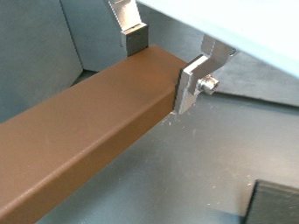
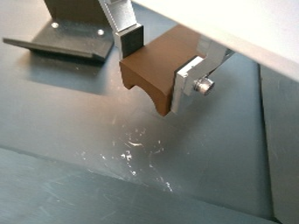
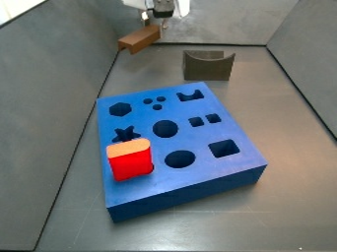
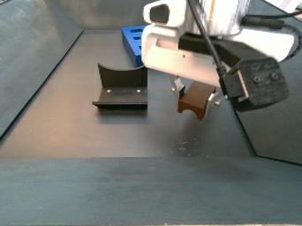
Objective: Pick up the arch object. Move up. Place the arch object on the fixture. Regrasp the arch object. Rotate the arch object. Move to above the board. Insert the arch object.
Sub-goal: Place the arch object on the fixture.
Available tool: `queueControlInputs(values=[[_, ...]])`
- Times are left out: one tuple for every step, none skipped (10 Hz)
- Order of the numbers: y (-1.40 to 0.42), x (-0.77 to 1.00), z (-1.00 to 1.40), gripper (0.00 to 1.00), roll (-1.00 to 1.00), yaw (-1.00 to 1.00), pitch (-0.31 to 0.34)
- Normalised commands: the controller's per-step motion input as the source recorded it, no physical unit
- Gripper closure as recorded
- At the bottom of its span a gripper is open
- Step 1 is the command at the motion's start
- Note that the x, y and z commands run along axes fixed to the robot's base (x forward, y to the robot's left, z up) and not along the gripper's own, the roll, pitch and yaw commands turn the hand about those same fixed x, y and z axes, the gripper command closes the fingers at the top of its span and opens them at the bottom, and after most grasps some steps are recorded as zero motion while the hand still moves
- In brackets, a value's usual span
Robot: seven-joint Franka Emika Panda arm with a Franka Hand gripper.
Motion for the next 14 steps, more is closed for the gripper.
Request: queueControlInputs(values=[[0.0, -0.01, 1.0, 1.0, 0.02, -0.01, 0.03], [0.0, -0.02, 1.0, 1.0, 0.04, -0.02, 0.039], [0.0, -0.02, 1.0, 1.0, 0.06, -0.02, 0.049], [0.0, -0.03, 1.0, 1.0, 0.07, -0.02, 0.056], [0.0, -0.03, 1.0, 1.0, 0.08, -0.01, 0.064], [-0.01, -0.03, 1.0, 1.0, 0.09, 0.0, 0.067], [-0.01, -0.02, 0.88, 1.0, 0.09, 0.01, 0.072], [-0.01, -0.02, 0.7, 1.0, 0.1, 0.02, 0.081], [-0.01, -0.01, 0.56, 1.0, 0.11, 0.02, 0.09], [-0.01, 0.0, 0.37, 1.0, 0.1, 0.03, 0.1], [-0.01, 0.0, 0.23, 1.0, 0.09, 0.02, 0.101], [-0.89, 1.0, -0.27, 1.0, 0.11, 1.0, -0.027], [-0.88, 1.0, -0.29, 1.0, 0.12, 1.0, -0.029], [-0.79, 1.0, -0.25, 1.0, 0.13, 1.0, -0.043]])
